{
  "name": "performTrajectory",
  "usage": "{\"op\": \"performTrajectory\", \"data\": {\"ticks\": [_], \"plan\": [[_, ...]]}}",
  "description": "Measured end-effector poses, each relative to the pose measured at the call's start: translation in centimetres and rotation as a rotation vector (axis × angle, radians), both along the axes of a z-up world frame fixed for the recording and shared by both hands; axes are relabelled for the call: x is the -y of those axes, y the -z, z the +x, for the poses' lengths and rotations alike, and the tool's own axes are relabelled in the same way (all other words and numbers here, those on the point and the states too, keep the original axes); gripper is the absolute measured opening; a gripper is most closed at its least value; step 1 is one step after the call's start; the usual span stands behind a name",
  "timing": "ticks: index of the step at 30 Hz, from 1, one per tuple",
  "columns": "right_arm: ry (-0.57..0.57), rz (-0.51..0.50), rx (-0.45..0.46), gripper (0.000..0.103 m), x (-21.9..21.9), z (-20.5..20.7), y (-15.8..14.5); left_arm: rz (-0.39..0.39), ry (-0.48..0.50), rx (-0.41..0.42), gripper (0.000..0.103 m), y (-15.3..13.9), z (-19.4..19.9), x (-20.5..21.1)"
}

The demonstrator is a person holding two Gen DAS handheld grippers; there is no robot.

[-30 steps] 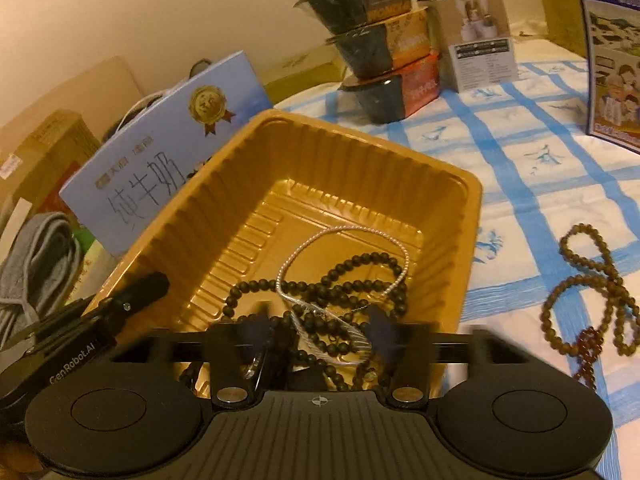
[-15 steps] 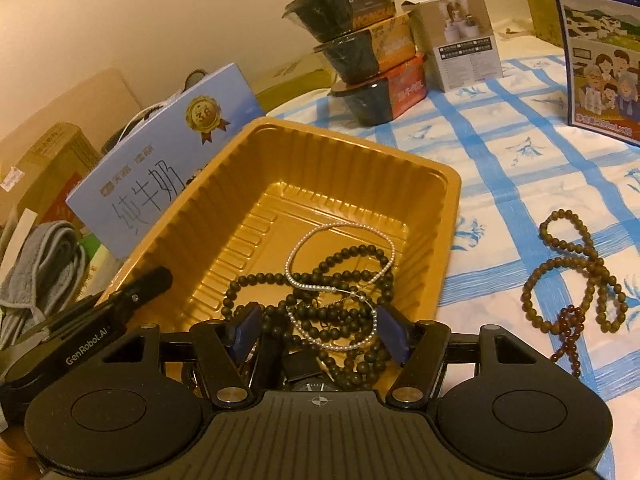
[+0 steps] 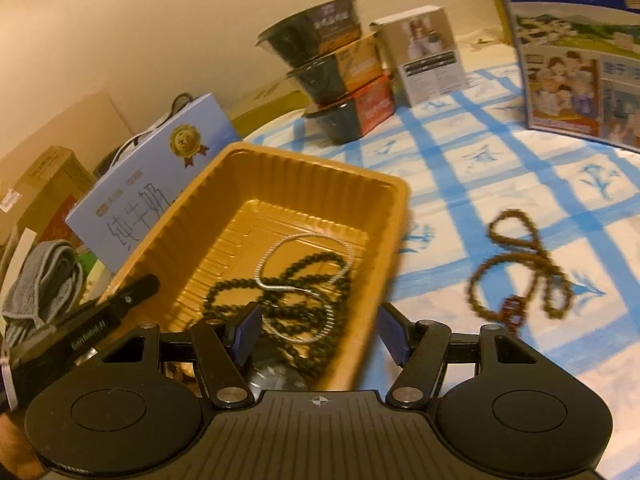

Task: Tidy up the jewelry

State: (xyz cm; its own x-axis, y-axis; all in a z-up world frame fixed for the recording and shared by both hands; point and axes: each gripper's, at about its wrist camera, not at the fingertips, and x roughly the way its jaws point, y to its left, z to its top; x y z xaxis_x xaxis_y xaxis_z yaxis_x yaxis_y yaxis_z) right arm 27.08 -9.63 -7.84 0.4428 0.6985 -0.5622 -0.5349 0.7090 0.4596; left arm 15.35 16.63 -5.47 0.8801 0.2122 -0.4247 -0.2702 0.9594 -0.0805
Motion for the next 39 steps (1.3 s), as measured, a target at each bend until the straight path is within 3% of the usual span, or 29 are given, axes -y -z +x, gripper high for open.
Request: {"op": "performTrajectory", "data": {"ticks": [5,14,23,31,39], "plan": [[0.062,-0.088,0.042,0.064,3.1,-1.1,0.9,0.000,-0.001,-0.002,0.006,0.0,0.0,0.0],[0.169,-0.178,0.019,0.064,7.8,-1.5,3.7,0.008,-0.002,-0.008,0.006,0.0,-0.1,0.1],[0.196,-0.228,0.062,0.063,8.7,-1.0,4.9,0.012,-0.001,-0.011,0.006,0.0,0.0,0.1],[0.179,-0.262,0.114,0.033,7.2,0.7,5.5,0.016,0.002,-0.013,0.006,-0.1,0.1,0.2],[0.118,-0.301,0.137,0.020,5.5,2.2,5.9,0.014,0.000,-0.010,0.006,-0.1,0.0,0.3]]}}
